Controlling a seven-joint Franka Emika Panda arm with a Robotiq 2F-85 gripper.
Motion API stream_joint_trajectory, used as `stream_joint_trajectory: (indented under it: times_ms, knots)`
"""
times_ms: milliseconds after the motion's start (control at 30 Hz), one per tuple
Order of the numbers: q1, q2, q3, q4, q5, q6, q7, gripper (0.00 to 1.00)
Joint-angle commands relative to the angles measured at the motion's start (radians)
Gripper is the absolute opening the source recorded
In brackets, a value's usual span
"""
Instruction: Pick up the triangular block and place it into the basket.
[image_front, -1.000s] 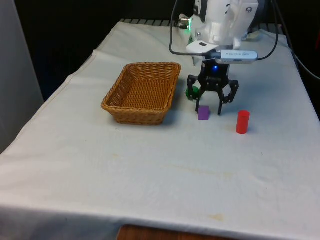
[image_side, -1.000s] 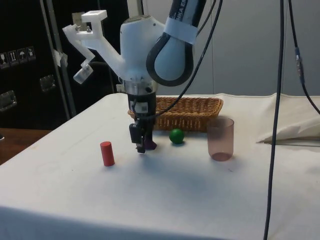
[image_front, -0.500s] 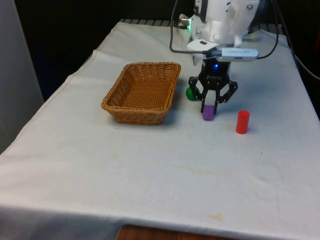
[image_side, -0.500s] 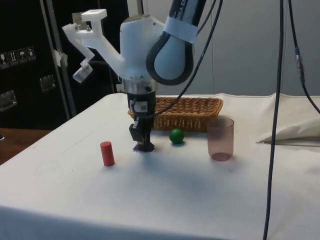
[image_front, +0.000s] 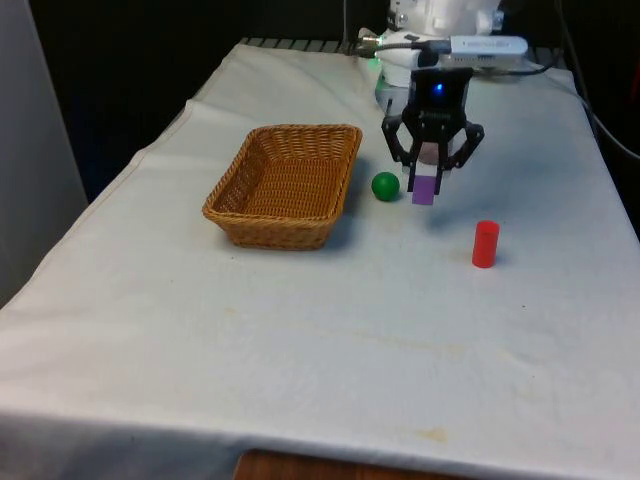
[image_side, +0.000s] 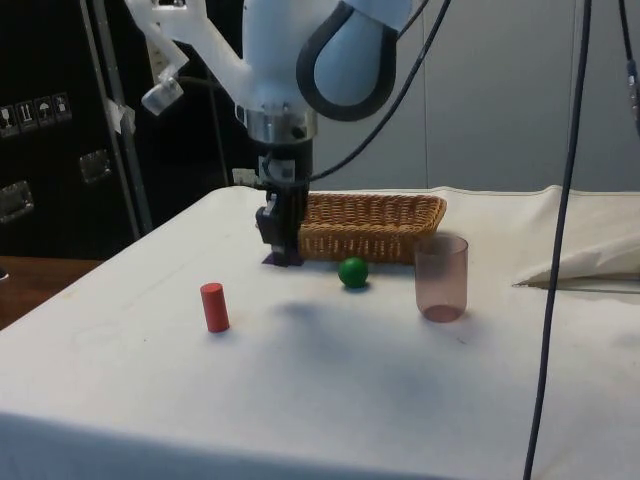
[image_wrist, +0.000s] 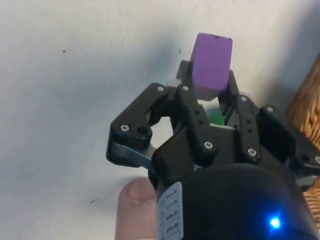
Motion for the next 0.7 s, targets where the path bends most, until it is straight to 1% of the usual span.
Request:
stream_joint_trajectory:
  times_ms: [0,33,67,267,300,333,400,433,533,567,600,633,667]
  knots:
    - [0.005,-0.021,-0.007,-0.007,-0.01,-0.014,0.006,0.34]
    - [0.0,-0.01,0.0,-0.002,0.0,-0.006,-0.001,0.34]
    - [0.005,-0.031,-0.007,-0.009,-0.011,-0.02,0.006,0.34]
    - [0.003,-0.096,-0.005,-0.022,-0.014,-0.067,0.005,0.34]
    - [0.0,-0.09,0.0,-0.018,-0.003,-0.065,-0.002,0.34]
    - [0.003,-0.113,-0.005,-0.025,-0.014,-0.08,0.005,0.34]
    - [0.003,-0.124,-0.005,-0.027,-0.014,-0.086,0.005,0.34]
    - [0.002,-0.143,-0.004,-0.031,-0.015,-0.099,0.005,0.34]
    - [0.002,-0.174,-0.003,-0.035,-0.015,-0.124,0.004,0.34]
    - [0.002,-0.182,-0.003,-0.035,-0.015,-0.131,0.004,0.34]
    - [0.0,-0.169,0.0,-0.03,-0.004,-0.124,-0.004,0.34]
    - [0.002,-0.192,-0.003,-0.036,-0.016,-0.14,0.004,0.34]
    - [0.001,-0.212,-0.002,-0.038,-0.016,-0.157,0.004,0.34]
